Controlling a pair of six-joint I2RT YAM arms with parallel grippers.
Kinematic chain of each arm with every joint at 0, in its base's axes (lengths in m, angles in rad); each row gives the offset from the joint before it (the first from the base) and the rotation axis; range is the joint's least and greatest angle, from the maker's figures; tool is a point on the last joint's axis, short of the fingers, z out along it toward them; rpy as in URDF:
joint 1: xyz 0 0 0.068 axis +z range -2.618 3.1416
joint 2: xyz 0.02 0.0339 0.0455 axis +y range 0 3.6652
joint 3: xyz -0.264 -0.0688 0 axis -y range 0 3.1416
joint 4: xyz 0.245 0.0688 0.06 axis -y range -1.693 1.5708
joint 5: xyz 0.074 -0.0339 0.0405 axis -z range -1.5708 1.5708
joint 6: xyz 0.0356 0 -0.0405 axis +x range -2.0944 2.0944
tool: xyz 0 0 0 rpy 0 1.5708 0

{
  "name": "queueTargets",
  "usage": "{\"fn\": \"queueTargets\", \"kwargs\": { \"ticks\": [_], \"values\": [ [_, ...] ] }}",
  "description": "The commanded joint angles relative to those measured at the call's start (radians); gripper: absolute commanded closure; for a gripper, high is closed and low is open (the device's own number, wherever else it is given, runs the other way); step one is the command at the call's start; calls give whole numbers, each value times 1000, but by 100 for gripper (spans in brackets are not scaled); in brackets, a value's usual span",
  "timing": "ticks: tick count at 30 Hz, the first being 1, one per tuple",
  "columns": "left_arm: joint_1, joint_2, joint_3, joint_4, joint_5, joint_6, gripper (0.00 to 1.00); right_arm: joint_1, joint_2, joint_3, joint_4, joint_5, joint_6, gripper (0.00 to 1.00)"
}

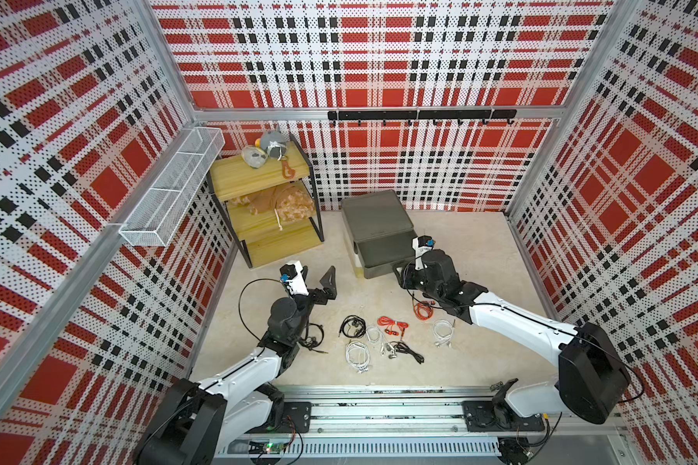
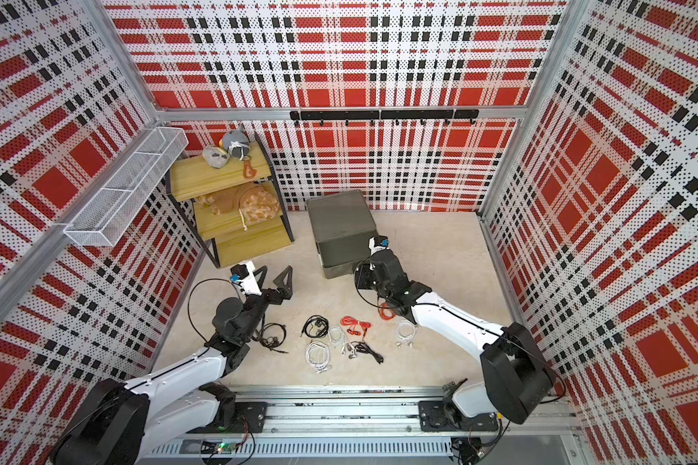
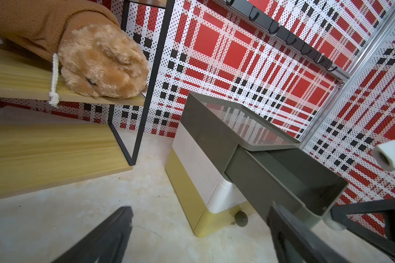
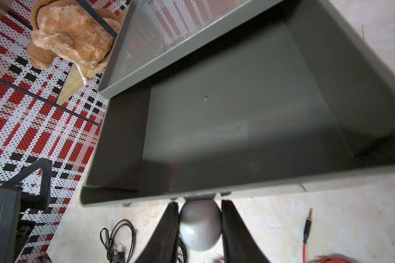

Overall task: Place the wired earphones into the drawer by color
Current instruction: Open the drawer in the storage box, then pick up the wired earphones from the center of the board.

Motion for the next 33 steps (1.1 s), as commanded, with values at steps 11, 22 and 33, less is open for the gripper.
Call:
{"fn": "queueTargets", "kwargs": {
  "ticks": [11, 22, 33],
  "values": [
    [-22, 6, 14, 19, 19, 11, 1, 20, -45, -24, -82, 16, -17, 64],
    [-28, 35, 23, 21, 10, 30, 1, 20, -134, -34, -208, 90, -77, 22],
    [-92, 49, 44, 19, 53, 73, 1, -9, -252, -243, -213, 144, -96, 17]
  ]
}}
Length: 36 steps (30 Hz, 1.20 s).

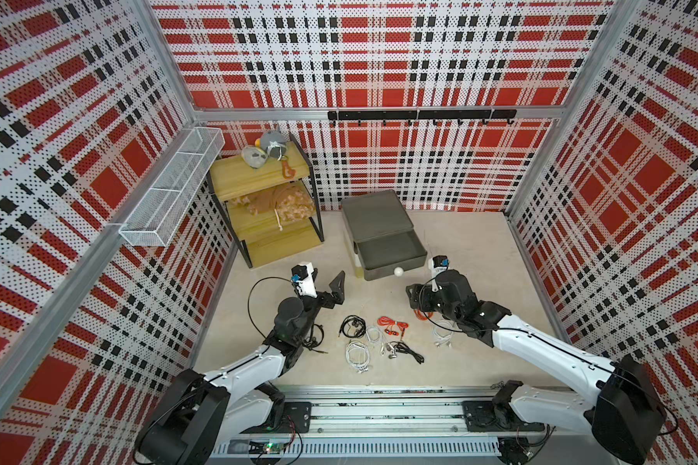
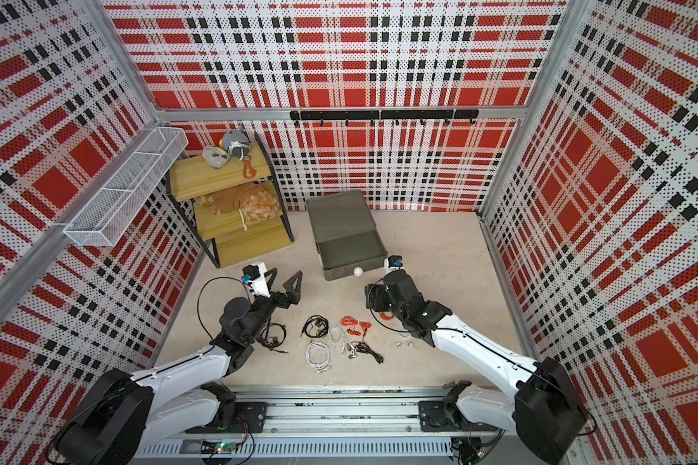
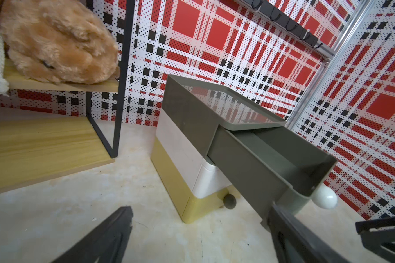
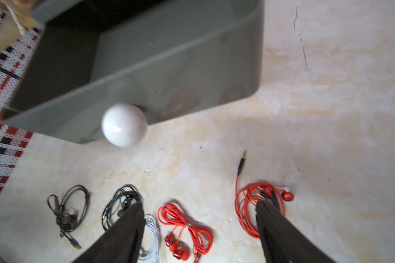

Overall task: Place the wired earphones into the drawer by color
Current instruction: Pick up the wired earphones from the center of the board.

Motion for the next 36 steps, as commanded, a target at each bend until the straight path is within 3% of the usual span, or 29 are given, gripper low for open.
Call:
{"fn": "queueTargets", "kwargs": {
  "ticks": [1, 13, 17, 21, 36],
  "values": [
    [-28, 1, 27, 15, 24, 39, 1, -25, -15, -51, -15, 7, -15, 17],
    [-63, 18, 19, -17, 56, 23, 1, -147, 74, -158, 70, -107, 11, 23],
    [-74, 6, 16, -17, 43, 29, 1, -150, 127, -151, 76, -102, 33, 32],
    [-76, -22, 7, -25, 23, 39, 1, -150, 186, -134, 74, -78, 46, 47],
    [-76, -41, -1, -30, -5, 48, 1, -151, 303, -77, 42, 10, 46, 59]
  ]
}}
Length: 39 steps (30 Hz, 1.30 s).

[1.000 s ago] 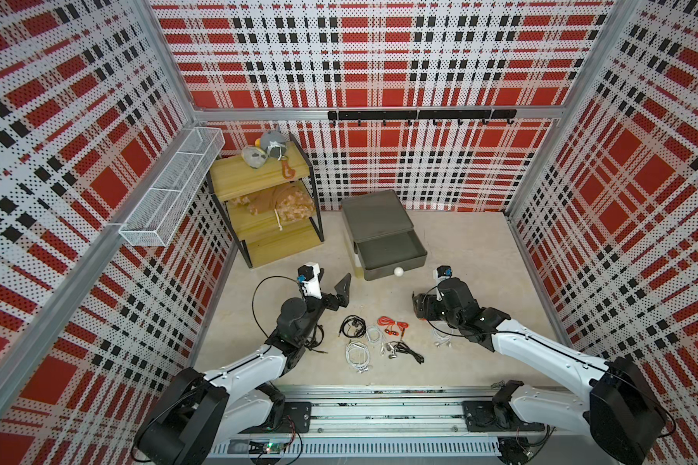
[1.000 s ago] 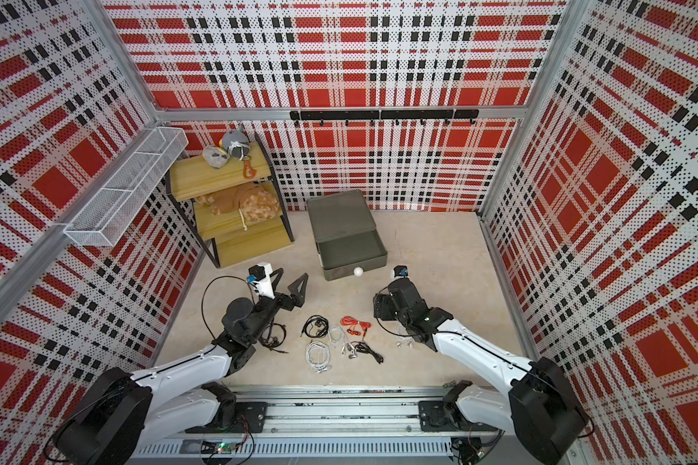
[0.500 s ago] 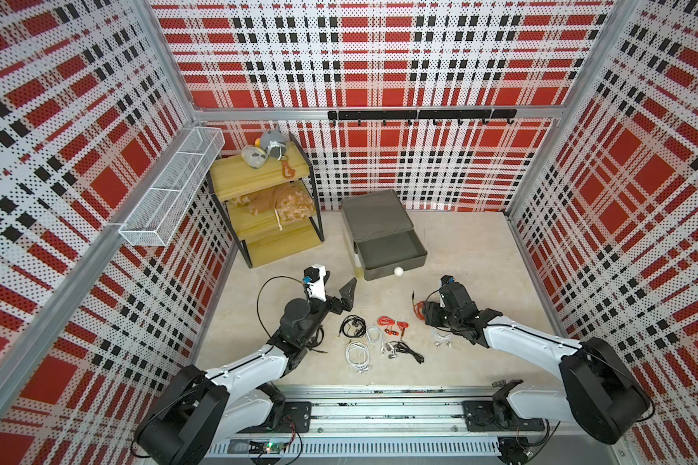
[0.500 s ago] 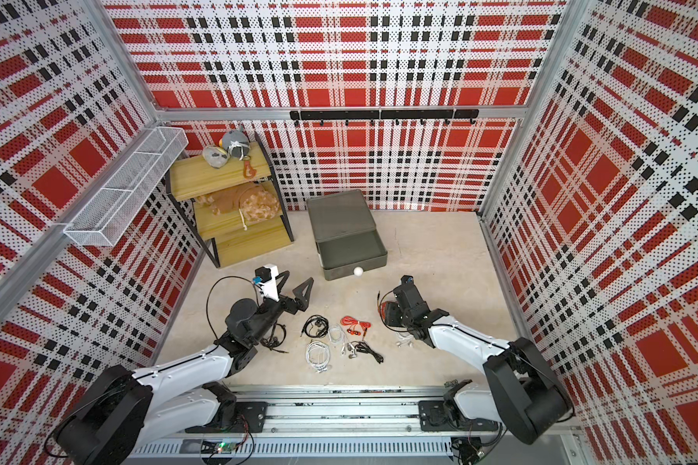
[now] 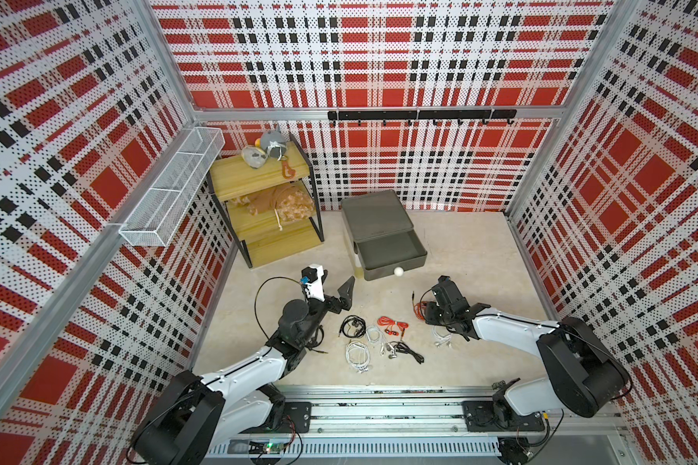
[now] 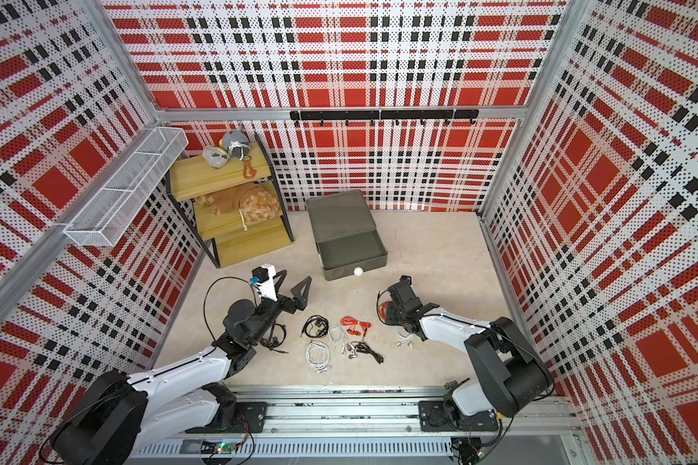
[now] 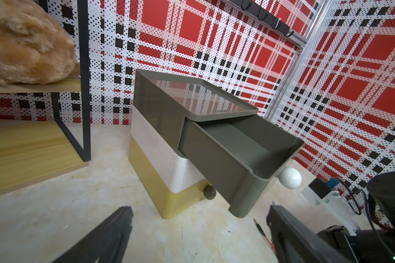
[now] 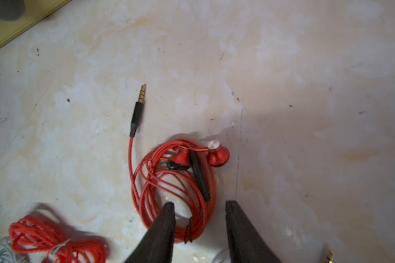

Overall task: Place the wired earphones into the drawer by color
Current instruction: Pick up the wired earphones from the center of the board.

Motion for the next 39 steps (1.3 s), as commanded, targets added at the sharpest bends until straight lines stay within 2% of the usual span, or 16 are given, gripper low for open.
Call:
{"fn": "queueTargets", "kwargs": {
  "ticks": [1, 11, 14, 23, 26, 39],
  "values": [
    [-6, -19, -3, 2, -11, 18, 1, -8, 22, 27, -17, 42, -5, 59],
    [-7, -28, -6, -2, -18, 21, 1, -8, 60, 41, -40, 27, -9, 72],
    [-7, -30, -8, -3, -24, 22, 1, -8, 67, 40, -42, 23, -14, 84],
    [-7, -25, -8, -3, -27, 21, 1, -8, 31, 21, -37, 24, -17, 97],
    [-8, -21, -8, -3, -28, 21, 1, -8, -18, 18, -40, 31, -32, 100],
    [-15, -22, -8, -3, -35, 24, 1, -8, -358, -25, -70, 68, -78, 100]
  ]
}}
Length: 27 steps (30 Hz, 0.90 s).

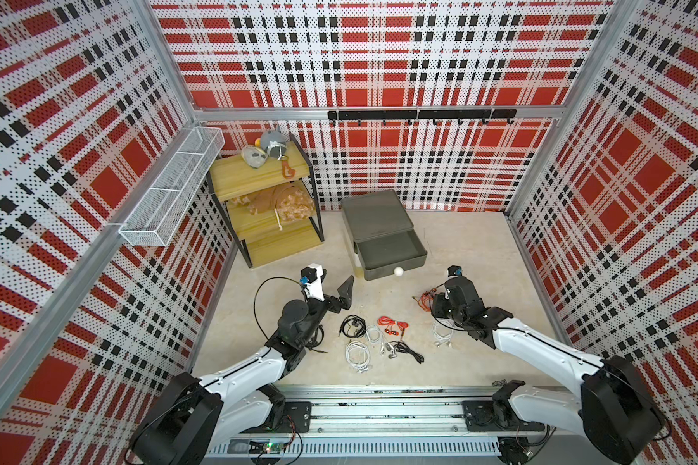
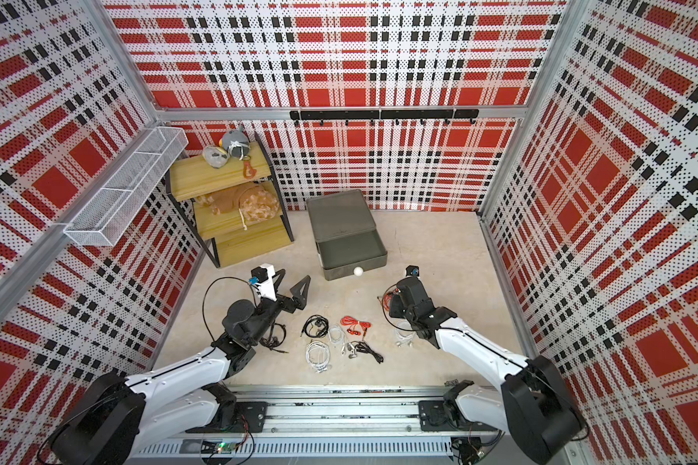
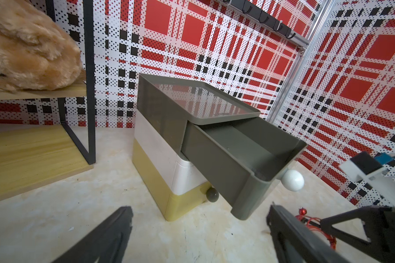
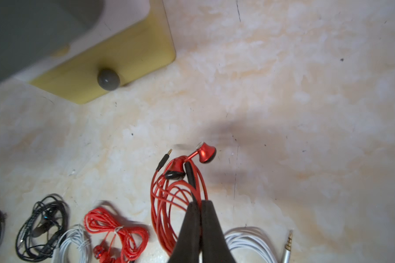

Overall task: Place the wired earphones into the drawer by color
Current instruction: Pick up the wired earphones from the center of the board, then place the wired earphones in the drawer.

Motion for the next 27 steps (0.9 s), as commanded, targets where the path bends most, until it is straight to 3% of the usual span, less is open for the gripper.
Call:
{"fn": "queueTargets", "kwargs": {
  "ticks": [1, 15, 21, 27],
  "values": [
    [-9, -8, -8, 4, -15, 10, 1, -8, -74, -15, -31, 27, -26, 100],
    [-13, -6, -6, 4, -23, 12, 1, -8, -361, 10, 5, 51, -182, 100],
    [-18, -5, -6, 4, -26, 14, 1, -8, -349, 60, 72, -27, -205, 100],
    [-21, -4, -5, 4, -27, 15, 1, -5, -235, 147, 130, -122, -201, 100]
  ]
}}
